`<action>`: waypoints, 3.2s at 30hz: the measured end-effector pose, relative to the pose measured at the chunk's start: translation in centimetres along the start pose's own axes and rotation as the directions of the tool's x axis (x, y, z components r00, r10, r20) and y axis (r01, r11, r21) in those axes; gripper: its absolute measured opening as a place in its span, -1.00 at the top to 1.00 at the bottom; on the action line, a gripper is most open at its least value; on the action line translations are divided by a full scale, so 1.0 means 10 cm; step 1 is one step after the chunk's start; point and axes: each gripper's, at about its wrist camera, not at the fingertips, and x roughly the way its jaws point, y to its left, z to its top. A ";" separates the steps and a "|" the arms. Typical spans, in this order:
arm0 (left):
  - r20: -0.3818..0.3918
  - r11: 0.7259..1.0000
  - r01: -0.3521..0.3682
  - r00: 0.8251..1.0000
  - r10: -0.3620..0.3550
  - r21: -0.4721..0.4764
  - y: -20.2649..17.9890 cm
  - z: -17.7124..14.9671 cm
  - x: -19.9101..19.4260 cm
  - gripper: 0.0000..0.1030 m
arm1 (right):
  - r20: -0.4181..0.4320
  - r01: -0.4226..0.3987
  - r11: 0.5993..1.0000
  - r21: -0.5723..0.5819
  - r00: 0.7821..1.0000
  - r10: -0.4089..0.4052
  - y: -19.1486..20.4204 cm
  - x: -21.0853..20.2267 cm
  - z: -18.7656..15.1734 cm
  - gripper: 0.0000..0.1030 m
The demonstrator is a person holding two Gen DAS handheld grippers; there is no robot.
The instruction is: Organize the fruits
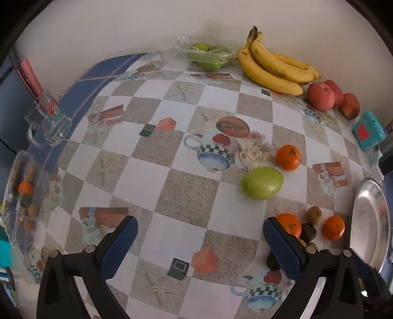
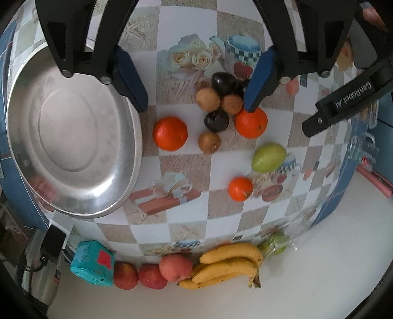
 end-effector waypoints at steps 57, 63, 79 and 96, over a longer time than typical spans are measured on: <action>-0.182 0.958 0.283 0.945 -0.273 0.032 -0.41 -0.19 0.11 -0.02 | -0.031 -0.145 0.979 0.146 0.988 0.151 -0.23 -0.07 -0.07 0.47; -0.201 0.954 0.291 0.941 -0.272 0.071 -0.52 -0.26 0.12 0.09 | -0.028 -0.142 0.974 0.177 0.988 0.149 -0.32 -0.08 -0.06 0.47; -0.246 0.943 0.303 0.933 -0.264 0.138 -0.69 -0.36 0.24 0.29 | -0.025 -0.140 0.971 0.194 0.989 0.148 -0.35 -0.10 -0.06 0.47; -0.242 0.945 0.298 0.935 -0.259 0.136 -0.67 -0.35 0.25 0.45 | -0.022 -0.144 0.969 0.201 0.988 0.151 -0.36 -0.10 -0.05 0.47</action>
